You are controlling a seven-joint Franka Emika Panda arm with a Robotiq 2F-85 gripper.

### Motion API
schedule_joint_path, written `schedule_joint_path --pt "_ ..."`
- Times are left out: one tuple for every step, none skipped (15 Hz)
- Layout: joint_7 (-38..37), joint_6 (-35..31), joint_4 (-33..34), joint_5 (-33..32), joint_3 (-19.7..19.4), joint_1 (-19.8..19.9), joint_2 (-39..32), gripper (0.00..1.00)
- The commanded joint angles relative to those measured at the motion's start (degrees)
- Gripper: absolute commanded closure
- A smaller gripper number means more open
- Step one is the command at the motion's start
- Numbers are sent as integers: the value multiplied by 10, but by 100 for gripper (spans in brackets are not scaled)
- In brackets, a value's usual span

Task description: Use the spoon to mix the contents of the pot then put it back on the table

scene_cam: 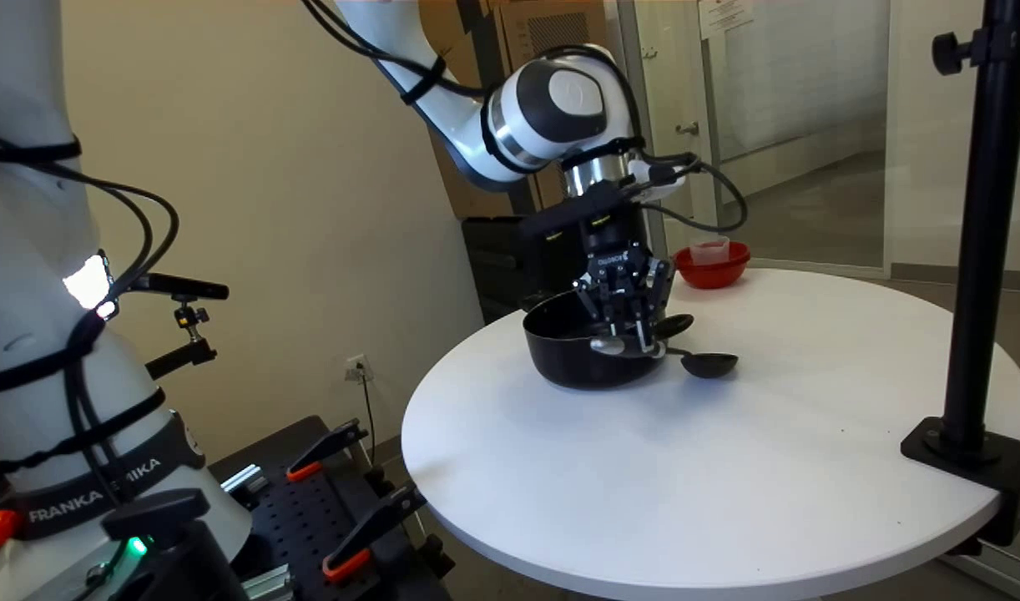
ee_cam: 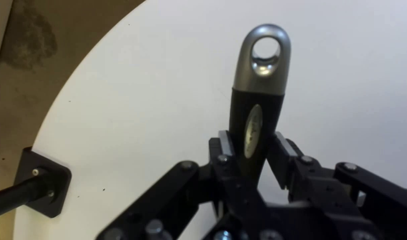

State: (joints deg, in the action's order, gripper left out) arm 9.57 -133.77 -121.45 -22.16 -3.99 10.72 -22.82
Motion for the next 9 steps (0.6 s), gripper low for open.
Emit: schedule_joint_path --pt "30 -35 5 31 -9 4 -50 92" --pt "34 -39 9 39 -9 9 -63 92" --pt "39 -42 13 51 -10 16 -76 92" --pt "45 -45 17 62 -10 23 -87 92" --pt "50 -46 23 73 -11 30 -99 92" --pt "54 -47 29 84 -11 37 -110 92" --pt "60 -46 37 95 -11 45 -120 92" --pt "60 -47 44 103 -13 50 -128 92" --pt "62 -45 53 108 -15 54 -137 92"
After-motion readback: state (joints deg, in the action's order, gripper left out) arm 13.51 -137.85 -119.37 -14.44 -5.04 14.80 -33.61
